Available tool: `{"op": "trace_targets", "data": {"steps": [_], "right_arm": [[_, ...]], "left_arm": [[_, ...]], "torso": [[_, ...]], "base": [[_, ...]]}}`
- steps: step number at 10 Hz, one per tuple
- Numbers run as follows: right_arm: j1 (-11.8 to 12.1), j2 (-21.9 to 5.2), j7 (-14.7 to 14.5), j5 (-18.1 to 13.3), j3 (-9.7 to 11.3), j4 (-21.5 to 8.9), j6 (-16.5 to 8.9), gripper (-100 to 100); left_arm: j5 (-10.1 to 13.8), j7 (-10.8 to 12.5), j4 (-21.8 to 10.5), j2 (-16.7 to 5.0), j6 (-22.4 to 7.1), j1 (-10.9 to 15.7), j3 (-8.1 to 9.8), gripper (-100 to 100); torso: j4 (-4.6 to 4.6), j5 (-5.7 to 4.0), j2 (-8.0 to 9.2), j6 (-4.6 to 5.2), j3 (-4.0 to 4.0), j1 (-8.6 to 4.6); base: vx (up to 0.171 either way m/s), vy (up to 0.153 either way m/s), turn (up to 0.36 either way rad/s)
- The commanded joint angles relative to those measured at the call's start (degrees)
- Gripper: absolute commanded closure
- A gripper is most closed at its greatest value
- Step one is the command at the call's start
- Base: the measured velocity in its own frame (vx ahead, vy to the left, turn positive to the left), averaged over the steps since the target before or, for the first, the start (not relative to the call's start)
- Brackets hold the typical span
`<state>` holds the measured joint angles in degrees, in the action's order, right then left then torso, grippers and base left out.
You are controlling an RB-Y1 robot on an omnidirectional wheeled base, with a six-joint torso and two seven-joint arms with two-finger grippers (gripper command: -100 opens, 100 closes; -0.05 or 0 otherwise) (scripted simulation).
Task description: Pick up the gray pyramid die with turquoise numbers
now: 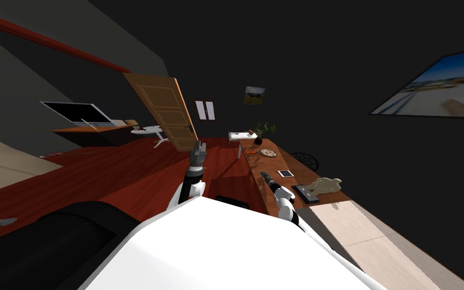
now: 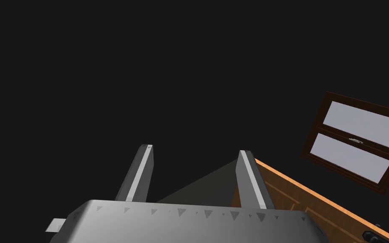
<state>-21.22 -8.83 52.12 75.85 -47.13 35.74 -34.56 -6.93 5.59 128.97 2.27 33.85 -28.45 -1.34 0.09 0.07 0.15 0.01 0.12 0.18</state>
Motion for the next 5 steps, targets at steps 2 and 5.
{"op": "trace_targets", "data": {"steps": [2,5], "right_arm": [[-2.2,-1.0,-1.9,-0.2,-1.1,-3.3,-0.7,100],[-3.0,-1.4,-2.0,-0.5,-1.3,-4.2,-0.9,0]], "left_arm": [[0.0,0.0,0.0,0.0,0.0,0.0,0.0,0],[0.0,0.0,0.0,0.0,0.0,0.0,0.0,0]], "torso": [[0.02,0.03,0.04,0.0,0.03,0.04],[0.01,0.0,-0.03,-0.03,-0.01,-0.05]], "base": [[-0.029,0.034,-0.099],[-0.008,0.007,-0.03]]}}
